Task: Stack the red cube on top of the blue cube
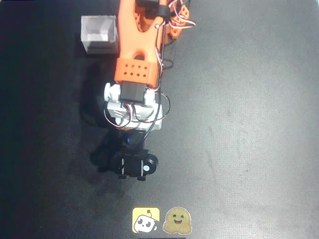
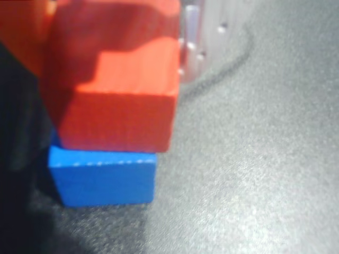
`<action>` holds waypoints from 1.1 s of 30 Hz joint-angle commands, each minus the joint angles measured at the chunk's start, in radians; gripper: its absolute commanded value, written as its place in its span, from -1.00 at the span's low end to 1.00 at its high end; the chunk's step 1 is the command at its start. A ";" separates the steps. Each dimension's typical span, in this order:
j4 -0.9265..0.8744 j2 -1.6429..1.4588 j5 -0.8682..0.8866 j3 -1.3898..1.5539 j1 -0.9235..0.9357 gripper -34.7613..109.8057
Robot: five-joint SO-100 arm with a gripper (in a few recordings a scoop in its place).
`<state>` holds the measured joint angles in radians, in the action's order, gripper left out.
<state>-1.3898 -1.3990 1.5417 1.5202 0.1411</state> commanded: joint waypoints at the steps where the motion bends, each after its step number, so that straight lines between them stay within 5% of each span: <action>1: 0.008 0.000 0.006 -0.054 -0.009 -0.52; 33: 0.000 0.015 0.009 -0.064 0.041 -0.52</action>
<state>-1.3898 -1.3775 1.5447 1.4926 0.1749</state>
